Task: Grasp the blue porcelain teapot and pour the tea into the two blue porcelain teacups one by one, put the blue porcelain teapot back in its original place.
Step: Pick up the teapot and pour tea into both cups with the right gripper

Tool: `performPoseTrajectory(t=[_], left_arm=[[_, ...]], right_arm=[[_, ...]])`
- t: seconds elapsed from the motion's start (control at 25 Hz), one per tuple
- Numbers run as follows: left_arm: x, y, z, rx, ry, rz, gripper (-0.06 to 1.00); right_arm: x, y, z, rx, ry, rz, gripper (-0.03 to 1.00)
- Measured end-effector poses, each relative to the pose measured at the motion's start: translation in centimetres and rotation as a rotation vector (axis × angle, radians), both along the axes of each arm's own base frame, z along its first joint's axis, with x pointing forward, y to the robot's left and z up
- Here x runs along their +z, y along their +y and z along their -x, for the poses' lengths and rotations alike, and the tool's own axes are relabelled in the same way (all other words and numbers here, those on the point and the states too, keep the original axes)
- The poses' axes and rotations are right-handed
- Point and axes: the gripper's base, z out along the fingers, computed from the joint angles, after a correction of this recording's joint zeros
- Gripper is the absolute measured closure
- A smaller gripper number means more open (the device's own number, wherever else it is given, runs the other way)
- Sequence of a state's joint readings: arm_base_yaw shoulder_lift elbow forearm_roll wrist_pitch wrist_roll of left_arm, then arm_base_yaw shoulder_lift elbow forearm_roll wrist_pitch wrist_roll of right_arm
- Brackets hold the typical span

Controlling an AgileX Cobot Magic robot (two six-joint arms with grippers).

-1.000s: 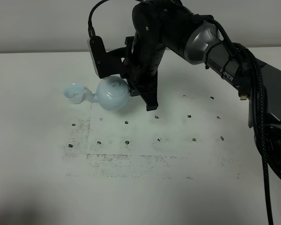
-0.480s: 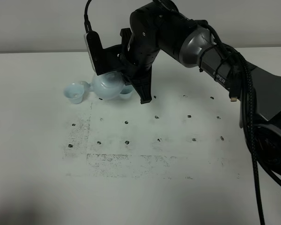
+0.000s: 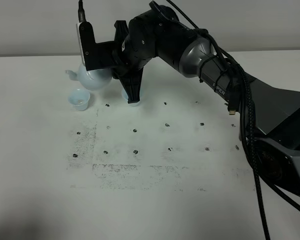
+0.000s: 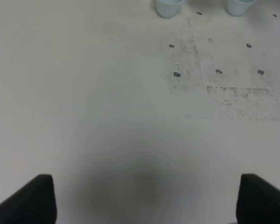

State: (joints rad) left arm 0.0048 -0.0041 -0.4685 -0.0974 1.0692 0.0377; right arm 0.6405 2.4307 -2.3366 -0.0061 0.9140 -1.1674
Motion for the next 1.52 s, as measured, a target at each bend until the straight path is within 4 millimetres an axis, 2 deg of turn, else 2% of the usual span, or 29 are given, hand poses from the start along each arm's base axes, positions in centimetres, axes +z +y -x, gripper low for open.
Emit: performPoseTrajectory(t=[0.28, 0.6, 0.8, 1.2, 1.36, 1.52], left_arm=[[0.0, 0.0, 0.0, 0.000, 0.000, 0.000, 0.20], [0.0, 0.0, 0.0, 0.000, 0.000, 0.000, 0.20], [0.0, 0.0, 0.0, 0.000, 0.000, 0.000, 0.20], [0.0, 0.0, 0.0, 0.000, 0.000, 0.000, 0.20], [0.0, 0.0, 0.0, 0.000, 0.000, 0.000, 0.20], [0.0, 0.0, 0.0, 0.000, 0.000, 0.000, 0.20]], right_arm=[[0.4, 0.4, -0.6, 0.014, -0.093, -0.031, 0.92], [-1.7, 0.4, -1.4, 0.050, -0.168, 0.129, 0.92], [-2.8, 0.5, -1.8, 0.058, -0.188, 0.157, 0.92], [-3.1, 0.9, -2.8, 0.086, -0.318, 0.152, 0.92], [-3.9, 1.0, -3.0, 0.096, -0.334, 0.177, 0.92], [-4.0, 0.5, -2.8, 0.059, -0.272, 0.209, 0.92]])
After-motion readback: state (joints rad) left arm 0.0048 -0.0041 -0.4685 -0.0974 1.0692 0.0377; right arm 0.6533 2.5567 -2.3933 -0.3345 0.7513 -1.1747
